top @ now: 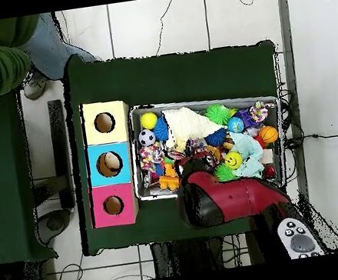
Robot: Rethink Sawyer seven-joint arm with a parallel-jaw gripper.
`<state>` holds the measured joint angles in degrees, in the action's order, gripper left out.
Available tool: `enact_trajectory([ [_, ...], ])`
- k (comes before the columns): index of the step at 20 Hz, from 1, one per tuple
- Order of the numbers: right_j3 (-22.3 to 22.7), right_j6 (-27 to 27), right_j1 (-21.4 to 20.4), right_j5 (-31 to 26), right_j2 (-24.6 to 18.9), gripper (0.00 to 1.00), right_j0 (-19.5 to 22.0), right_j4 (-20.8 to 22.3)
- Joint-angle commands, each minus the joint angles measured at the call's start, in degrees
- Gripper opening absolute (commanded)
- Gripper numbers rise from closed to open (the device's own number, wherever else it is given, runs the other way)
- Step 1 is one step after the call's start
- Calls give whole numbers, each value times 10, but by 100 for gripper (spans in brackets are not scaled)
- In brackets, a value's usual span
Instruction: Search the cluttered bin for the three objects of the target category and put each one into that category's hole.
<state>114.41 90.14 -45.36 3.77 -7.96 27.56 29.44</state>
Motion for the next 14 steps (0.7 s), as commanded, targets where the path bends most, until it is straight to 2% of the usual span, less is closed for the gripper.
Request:
enact_trajectory([
  [1, 66, 72, -81, -65, -130, 0, 5, -30],
  [14, 130, 108, -163, -53, -152, 0, -5, -76],
])
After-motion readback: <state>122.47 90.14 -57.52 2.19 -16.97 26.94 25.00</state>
